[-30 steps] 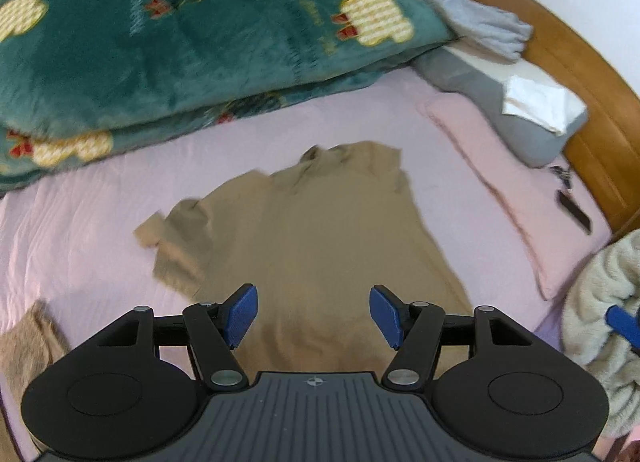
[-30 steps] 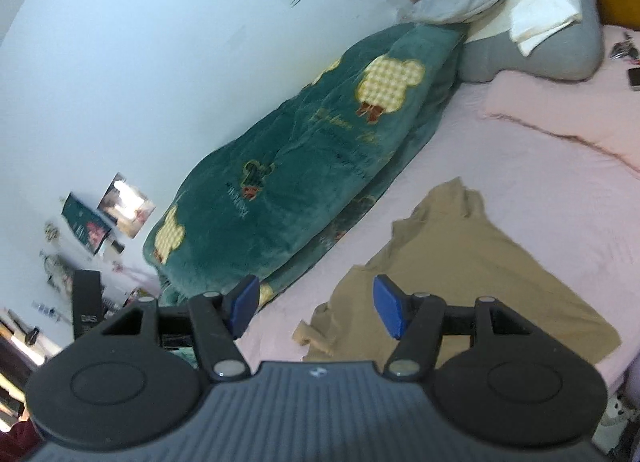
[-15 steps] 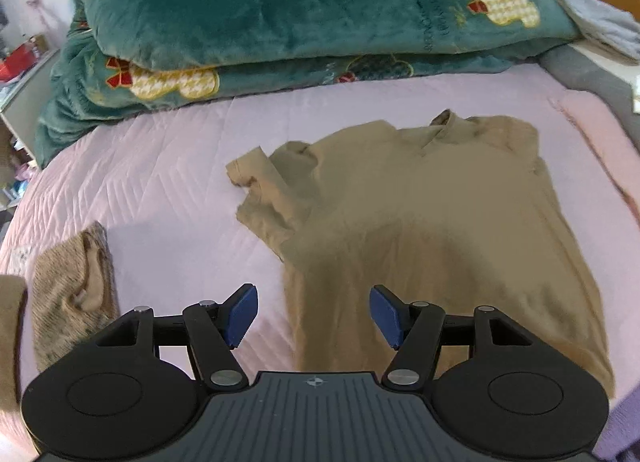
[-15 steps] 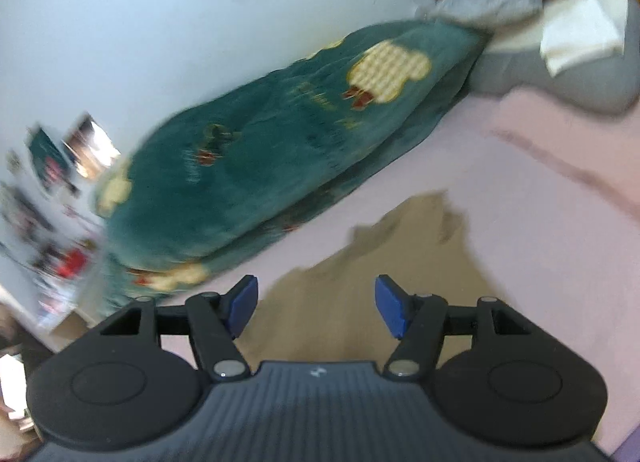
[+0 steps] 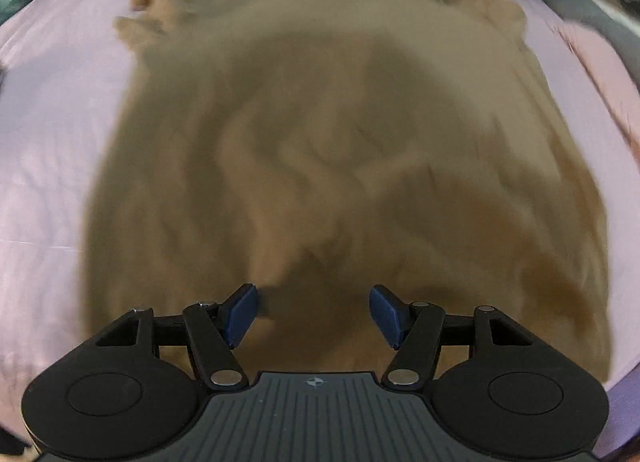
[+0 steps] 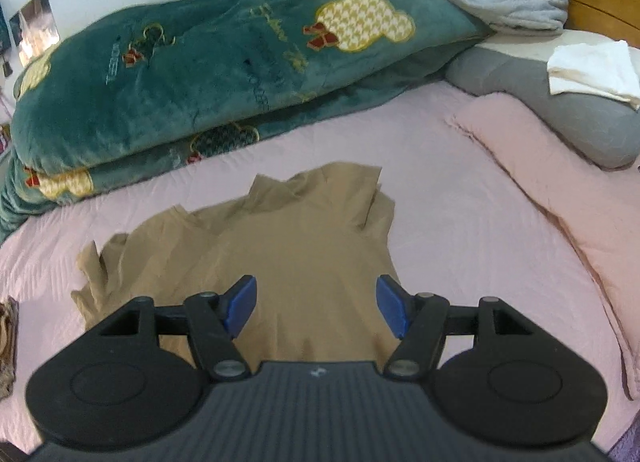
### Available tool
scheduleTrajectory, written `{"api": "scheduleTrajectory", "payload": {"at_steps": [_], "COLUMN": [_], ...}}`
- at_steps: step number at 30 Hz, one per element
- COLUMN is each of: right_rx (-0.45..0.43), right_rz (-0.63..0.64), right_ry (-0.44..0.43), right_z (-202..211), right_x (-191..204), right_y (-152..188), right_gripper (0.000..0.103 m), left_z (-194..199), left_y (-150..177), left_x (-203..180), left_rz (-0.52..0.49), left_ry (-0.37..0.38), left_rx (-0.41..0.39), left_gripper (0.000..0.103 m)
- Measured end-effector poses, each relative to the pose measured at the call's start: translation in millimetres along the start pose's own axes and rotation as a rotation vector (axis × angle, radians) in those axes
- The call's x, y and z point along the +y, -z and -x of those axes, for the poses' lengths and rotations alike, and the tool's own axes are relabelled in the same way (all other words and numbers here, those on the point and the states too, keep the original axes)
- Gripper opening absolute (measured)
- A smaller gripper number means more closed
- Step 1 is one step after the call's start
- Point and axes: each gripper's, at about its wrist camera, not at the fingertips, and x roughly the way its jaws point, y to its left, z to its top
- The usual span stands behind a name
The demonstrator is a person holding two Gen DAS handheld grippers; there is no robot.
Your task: Fold clothes
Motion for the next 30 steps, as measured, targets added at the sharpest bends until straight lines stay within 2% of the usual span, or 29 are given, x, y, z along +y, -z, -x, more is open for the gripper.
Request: {"api": "scheduleTrajectory", "payload": {"at_steps": [2, 5, 8, 12, 14, 16, 17, 20, 23, 30], "right_rx": [0.010, 0.012, 0.029, 0.045, 0.067, 0.088, 0.102, 0.135, 0.160, 0.219], "right_rz": [0.004, 0.018, 0.037, 0.060, 0.068, 0.069, 0.065, 0.055, 0.048, 0.030], "right_ry": [-0.004, 0.002, 0.017, 0.039, 0.042, 0.048, 0.051, 0.067, 0.090, 0.145], "right_z": [-5, -9, -14, -14, -14, -12, -11, -4, 7, 32], "right_x": [-1, -4, -8, -15, -21, -28, -32, -43, -53, -75], "right_y": [3, 8, 14, 20, 23, 24, 24, 27, 34, 50], "right_gripper": [0.066, 0.066, 0.066, 0.066, 0.067, 0.067, 0.067, 0.067, 0.067, 0.067], "left_z": [-9, -19, -24, -19, -11, 11, 21, 46, 68, 108], "left_y": [13, 24, 29, 25, 17, 6, -1, -29, -54, -93], "left_x": [-17, -36, -46, -47, -45, -38, -35, -29, -13, -7], "left_rz": [-0.043, -0.050, -0.044, -0.056, -0.057, -0.048, -0.046, -0.058, -0.029, -0.087], "left_ry": [-0.033, -0.084, -0.126, -0.150, -0.155, -0.140, -0.136, -0.136, -0.100, -0.090], "left_rx": [-0.078, -0.142, -0.200, -0.223, -0.225, -0.221, -0.210, -0.109, -0.006, 0.029], "left_gripper": [0.091, 0.103, 0.103, 0.103, 0.095, 0.094, 0.094, 0.094, 0.094, 0.093]}}
